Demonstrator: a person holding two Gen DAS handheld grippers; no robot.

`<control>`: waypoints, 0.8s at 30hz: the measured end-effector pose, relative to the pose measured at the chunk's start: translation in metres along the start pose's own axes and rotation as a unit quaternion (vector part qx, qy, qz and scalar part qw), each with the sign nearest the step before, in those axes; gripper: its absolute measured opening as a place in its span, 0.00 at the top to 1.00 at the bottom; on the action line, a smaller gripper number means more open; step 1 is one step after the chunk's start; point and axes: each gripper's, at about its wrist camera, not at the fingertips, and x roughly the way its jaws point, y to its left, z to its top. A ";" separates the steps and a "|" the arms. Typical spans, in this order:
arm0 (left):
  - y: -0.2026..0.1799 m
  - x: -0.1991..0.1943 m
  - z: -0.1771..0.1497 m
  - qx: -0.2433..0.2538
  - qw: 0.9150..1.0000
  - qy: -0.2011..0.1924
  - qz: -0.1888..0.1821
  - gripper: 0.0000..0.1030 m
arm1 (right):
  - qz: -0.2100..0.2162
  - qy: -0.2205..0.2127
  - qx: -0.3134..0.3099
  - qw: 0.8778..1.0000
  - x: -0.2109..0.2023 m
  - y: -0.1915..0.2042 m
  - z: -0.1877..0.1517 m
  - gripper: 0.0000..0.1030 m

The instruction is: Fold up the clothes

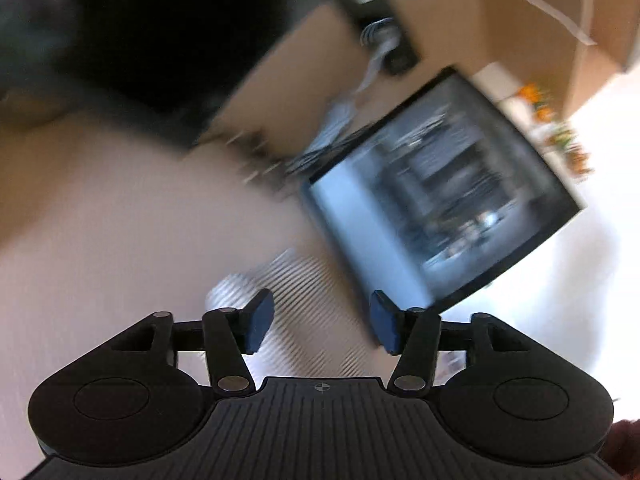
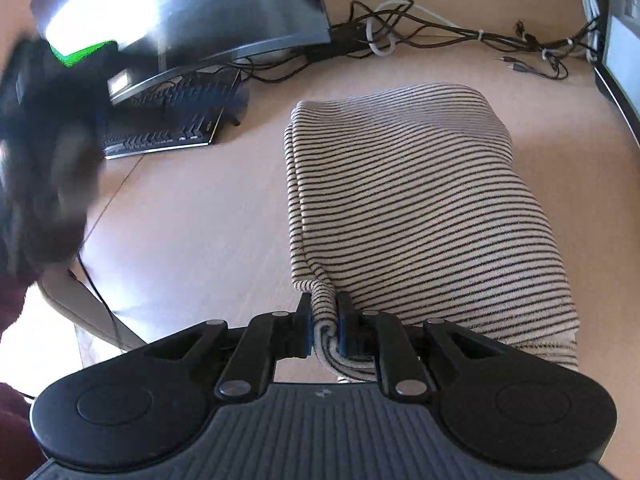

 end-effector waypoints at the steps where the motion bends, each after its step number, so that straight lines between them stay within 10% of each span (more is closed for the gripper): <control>1: -0.008 0.007 0.004 0.006 1.000 -0.002 -0.011 0.41 | -0.003 0.000 -0.007 1.000 0.000 0.001 0.000 0.89; 10: 0.010 0.100 -0.055 -0.017 0.995 0.090 0.027 0.55 | -0.096 0.001 -0.149 0.984 -0.008 0.021 -0.019 0.88; 14: 0.017 0.096 -0.054 -0.049 0.995 0.087 0.011 0.55 | -0.117 0.009 -0.126 0.985 -0.043 -0.001 -0.023 0.62; 24: 0.028 0.088 -0.050 -0.072 0.994 0.087 0.002 0.66 | 0.010 -0.072 0.016 0.997 -0.050 -0.020 0.012 0.63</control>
